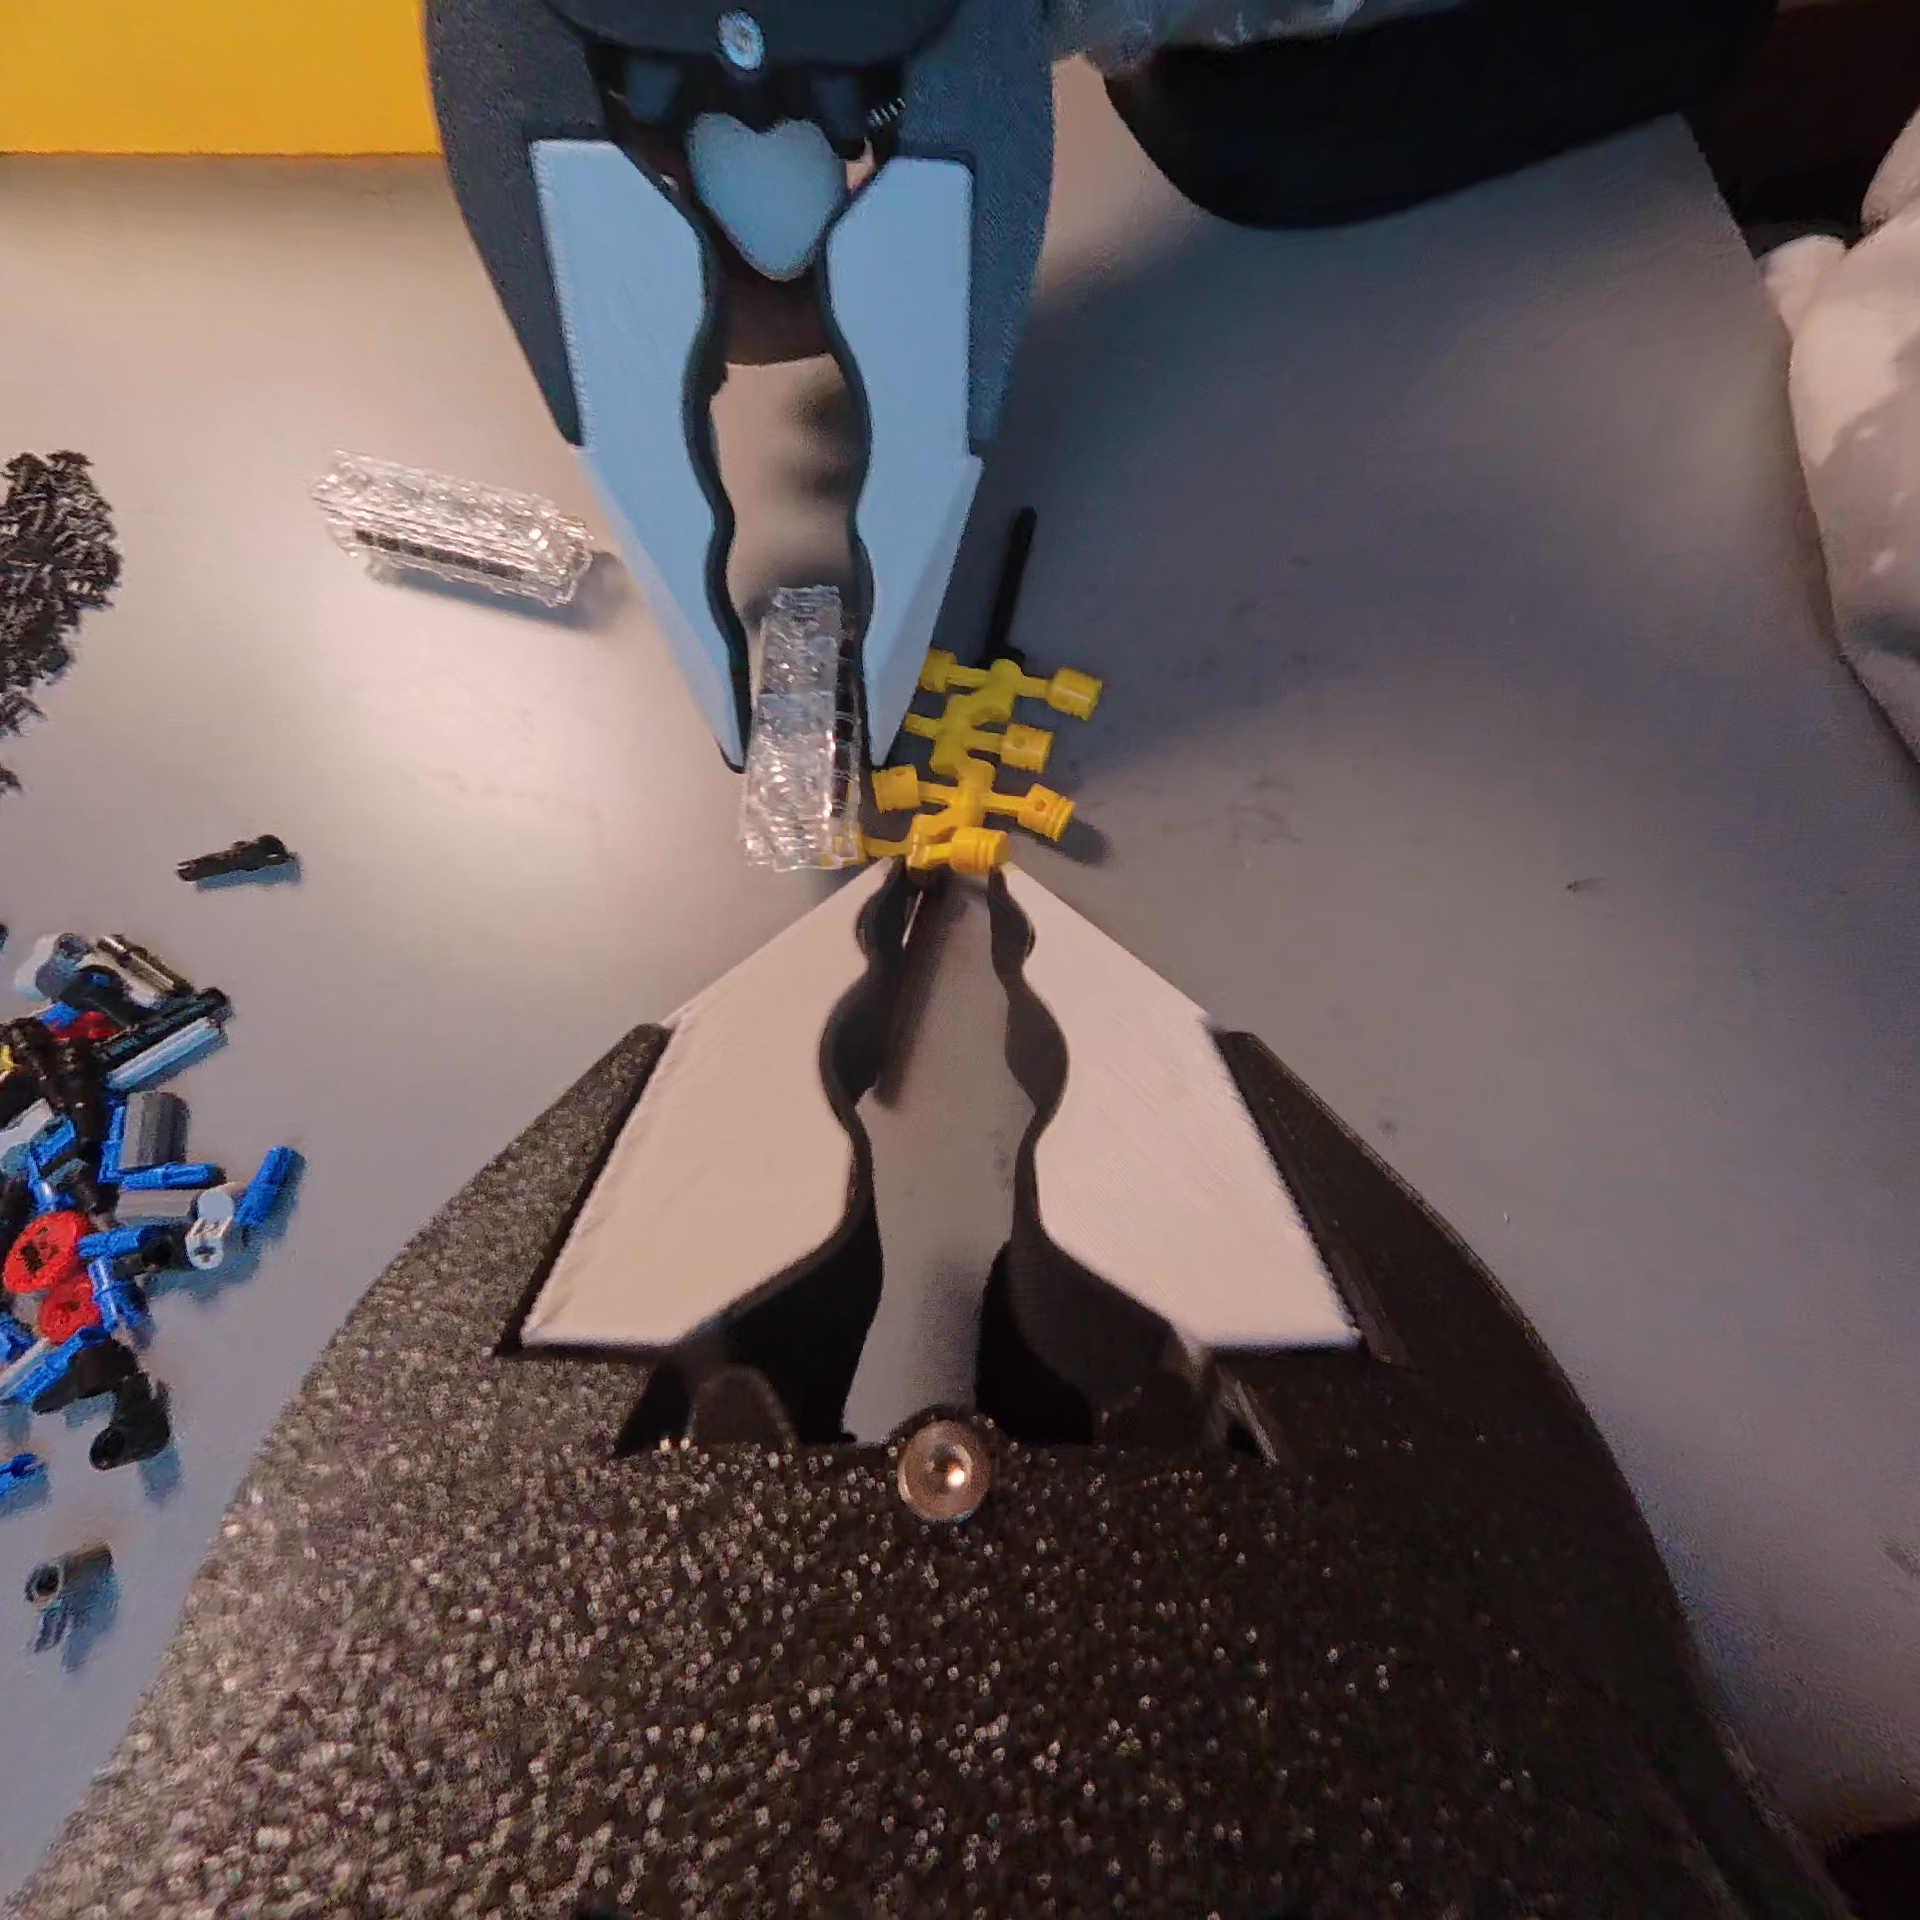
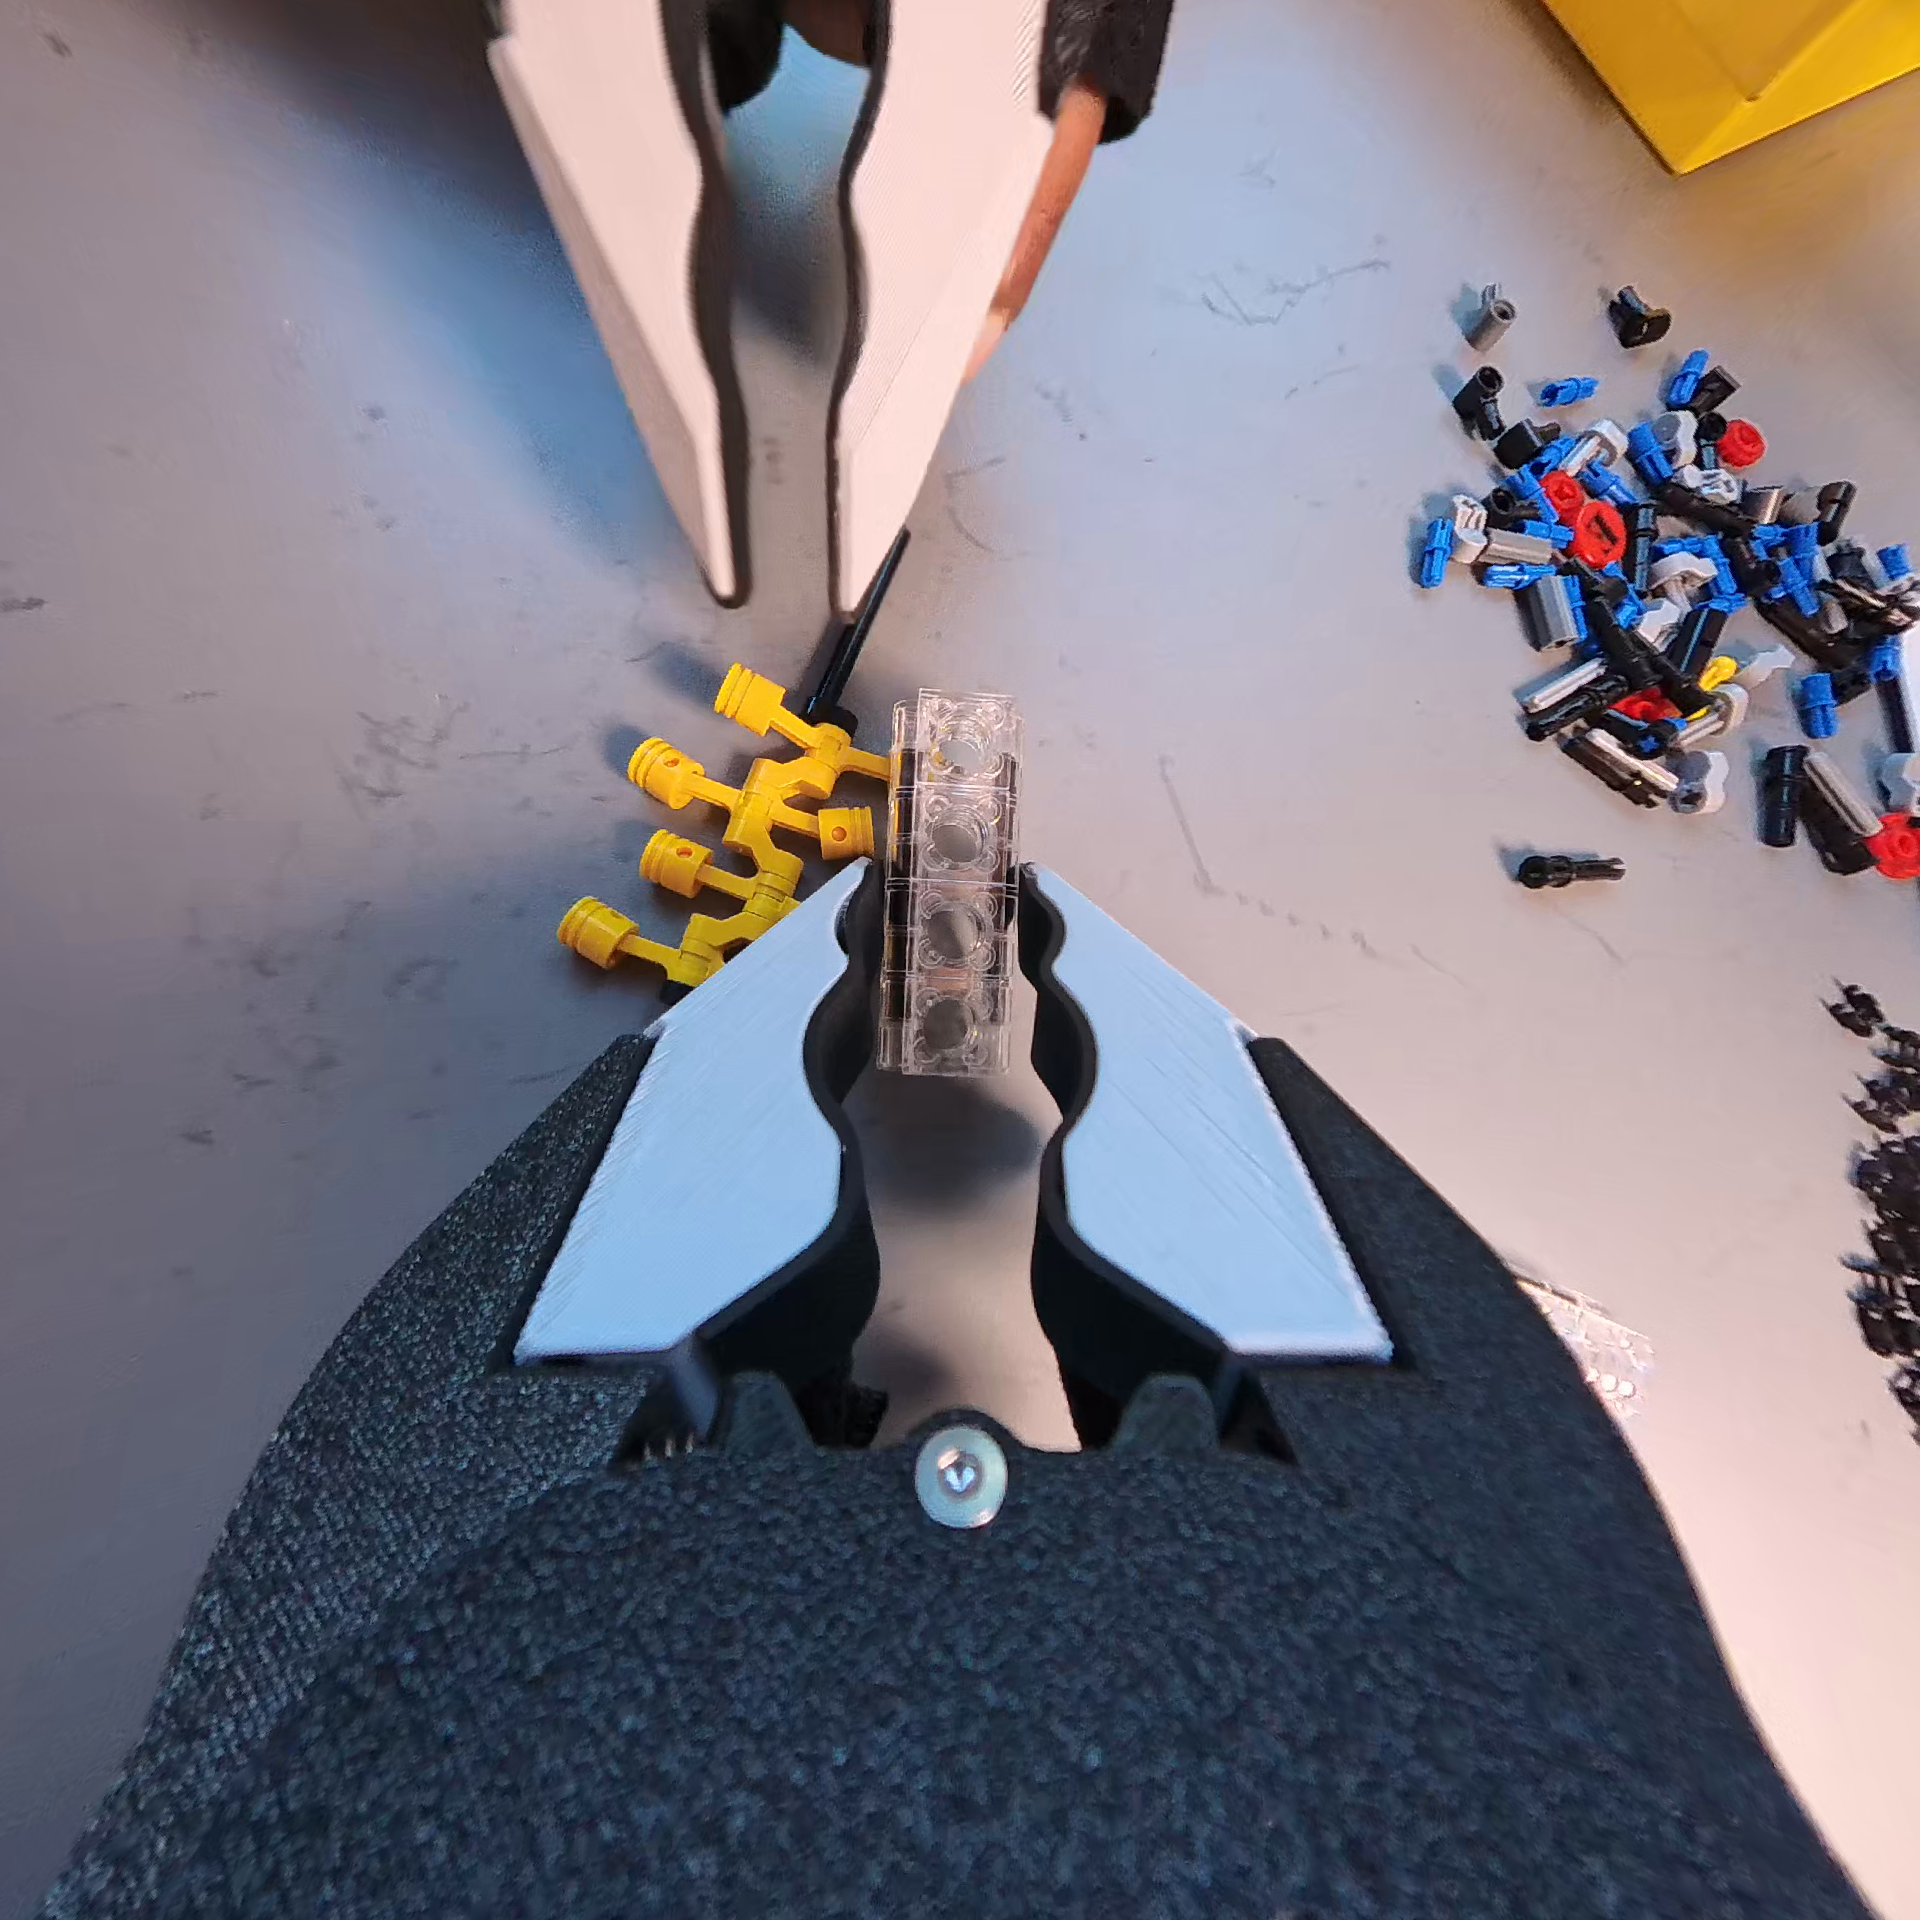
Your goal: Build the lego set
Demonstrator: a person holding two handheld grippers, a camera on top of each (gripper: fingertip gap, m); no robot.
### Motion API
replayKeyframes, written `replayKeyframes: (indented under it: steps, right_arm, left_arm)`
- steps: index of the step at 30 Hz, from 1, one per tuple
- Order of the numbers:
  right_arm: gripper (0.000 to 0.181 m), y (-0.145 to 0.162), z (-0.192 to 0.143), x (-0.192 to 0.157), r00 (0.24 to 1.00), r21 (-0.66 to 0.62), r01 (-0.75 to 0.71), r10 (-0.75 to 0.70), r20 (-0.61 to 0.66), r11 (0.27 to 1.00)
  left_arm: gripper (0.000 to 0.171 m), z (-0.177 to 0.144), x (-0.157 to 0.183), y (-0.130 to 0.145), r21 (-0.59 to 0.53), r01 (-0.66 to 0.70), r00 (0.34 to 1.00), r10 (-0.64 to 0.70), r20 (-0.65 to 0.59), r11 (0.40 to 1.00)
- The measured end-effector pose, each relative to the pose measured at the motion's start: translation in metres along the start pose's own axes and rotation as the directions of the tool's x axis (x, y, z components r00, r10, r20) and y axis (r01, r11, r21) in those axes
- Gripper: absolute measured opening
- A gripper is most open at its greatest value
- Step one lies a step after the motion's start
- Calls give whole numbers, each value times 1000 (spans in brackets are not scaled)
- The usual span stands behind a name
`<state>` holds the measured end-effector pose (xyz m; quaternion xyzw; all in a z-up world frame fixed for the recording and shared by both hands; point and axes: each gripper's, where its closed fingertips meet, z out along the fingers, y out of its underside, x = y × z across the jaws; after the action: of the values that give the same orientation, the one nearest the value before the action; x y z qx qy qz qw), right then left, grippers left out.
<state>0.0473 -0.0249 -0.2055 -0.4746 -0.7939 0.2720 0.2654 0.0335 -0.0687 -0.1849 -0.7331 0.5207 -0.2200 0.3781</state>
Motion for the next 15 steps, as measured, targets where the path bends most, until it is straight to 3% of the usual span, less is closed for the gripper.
replayKeyframes:
  steps: [2, 7, 15]
  right_arm:
    - [24, 0, 1, 0, 1000, 3, -7, 7, 8, 1000]
    - [24, 0, 1, 0, 1000, 5, -13, 13, 8, 1000]
    - [24, -2, 2, -5, 1000, 21, -6, 6, 26, 1000]
  left_arm:
    - [23, 4, 7, 5, -29, -57, 998, 56, -5, 998]
    - [18, 22, 4, 7, -86, -190, 976, 198, 88, 978]
    - [12, 15, -2, -4, 40, 49, 997, -51, 49, 998]
